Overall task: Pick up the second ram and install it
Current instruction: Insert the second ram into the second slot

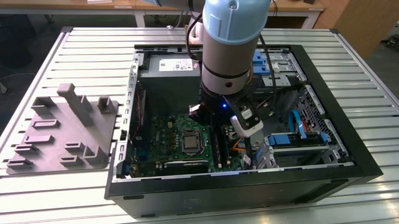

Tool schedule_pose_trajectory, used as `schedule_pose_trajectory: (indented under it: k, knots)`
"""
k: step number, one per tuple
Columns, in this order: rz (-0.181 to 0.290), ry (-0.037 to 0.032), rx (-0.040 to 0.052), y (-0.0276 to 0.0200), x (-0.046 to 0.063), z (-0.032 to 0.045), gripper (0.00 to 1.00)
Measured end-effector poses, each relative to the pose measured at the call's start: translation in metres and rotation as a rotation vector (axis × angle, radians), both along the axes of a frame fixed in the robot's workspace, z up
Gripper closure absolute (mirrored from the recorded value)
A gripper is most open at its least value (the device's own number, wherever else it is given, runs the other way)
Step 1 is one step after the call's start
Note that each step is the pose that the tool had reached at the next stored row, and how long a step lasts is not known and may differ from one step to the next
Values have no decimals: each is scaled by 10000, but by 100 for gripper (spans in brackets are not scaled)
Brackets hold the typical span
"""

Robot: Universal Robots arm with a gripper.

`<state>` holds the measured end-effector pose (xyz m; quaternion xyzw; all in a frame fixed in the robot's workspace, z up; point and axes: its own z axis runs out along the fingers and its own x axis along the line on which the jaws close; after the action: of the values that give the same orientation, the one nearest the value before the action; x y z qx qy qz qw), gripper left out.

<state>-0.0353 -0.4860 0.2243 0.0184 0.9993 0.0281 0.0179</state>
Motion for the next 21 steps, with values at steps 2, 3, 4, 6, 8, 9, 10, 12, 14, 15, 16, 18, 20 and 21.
schedule_pose_trajectory:
  k: [2,3,4,6,8,9,10,12,14,15,16,18,20,21]
  knots:
    - [-70,0,0,0,4,0,88]
    - [-110,0,-1,0,5,0,88]
    - [-135,0,-1,0,6,0,88]
    - [-149,0,0,0,6,0,88]
    - [-151,0,1,1,6,-6,88]
    - [-151,0,1,1,6,-13,88]
    - [-151,0,0,0,6,-17,88]
    - [-151,0,-3,0,6,-19,88]
    - [-151,0,-2,0,6,-20,88]
    - [-151,0,-1,0,6,-20,88]
    - [-151,0,-1,0,6,-20,88]
    - [-152,0,11,0,5,-21,88]
    - [-152,0,17,0,6,-21,88]
    - [-151,0,18,0,6,-20,88]
